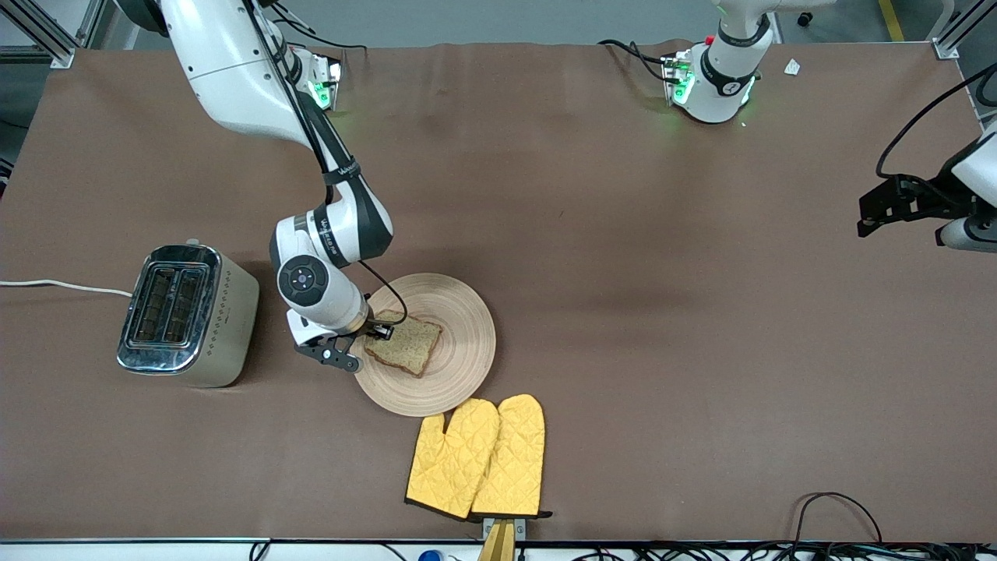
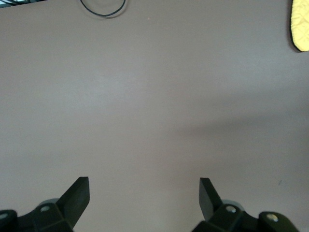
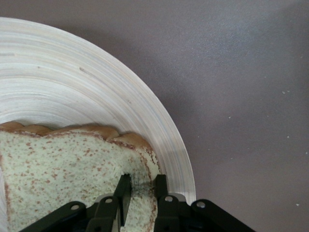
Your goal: Move plate and put bread in toaster
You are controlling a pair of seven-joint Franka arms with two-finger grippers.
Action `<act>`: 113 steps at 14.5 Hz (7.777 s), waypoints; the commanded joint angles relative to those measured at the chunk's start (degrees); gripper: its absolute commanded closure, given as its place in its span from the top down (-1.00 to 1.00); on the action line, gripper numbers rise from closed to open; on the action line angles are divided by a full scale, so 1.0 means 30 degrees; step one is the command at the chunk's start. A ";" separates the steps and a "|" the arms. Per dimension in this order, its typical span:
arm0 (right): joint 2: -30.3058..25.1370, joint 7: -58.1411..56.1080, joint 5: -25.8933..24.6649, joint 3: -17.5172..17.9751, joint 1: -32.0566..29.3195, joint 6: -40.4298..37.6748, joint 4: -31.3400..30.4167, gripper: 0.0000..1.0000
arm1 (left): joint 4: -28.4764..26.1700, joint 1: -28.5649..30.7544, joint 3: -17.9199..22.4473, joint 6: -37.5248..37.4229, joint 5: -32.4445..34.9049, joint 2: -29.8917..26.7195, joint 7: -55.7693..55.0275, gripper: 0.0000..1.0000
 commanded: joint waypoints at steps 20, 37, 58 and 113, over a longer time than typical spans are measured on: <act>-0.2443 -0.2136 -0.0807 -0.0402 -0.0808 -1.2356 0.6737 -0.99 | -0.0367 0.0030 -0.0032 0.0478 -0.0054 -0.0289 -0.0816 1.00; -0.3002 -0.9644 -1.4171 -0.2015 -0.1424 -1.8751 0.8556 -1.00 | -0.0221 -0.0029 -0.0032 0.0507 0.0181 -0.0114 -0.0728 1.00; -0.1713 -0.7562 -1.5929 -0.1986 -0.1864 -1.8048 0.7296 -1.00 | -0.0192 -0.0029 -0.0032 0.0507 0.0210 -0.0084 -0.0728 1.00; -1.1058 -1.0082 -0.1749 0.1457 -1.0111 -1.5616 0.4866 1.00 | -0.0192 -0.0058 -0.0032 0.0507 0.0210 0.0004 -0.0758 1.00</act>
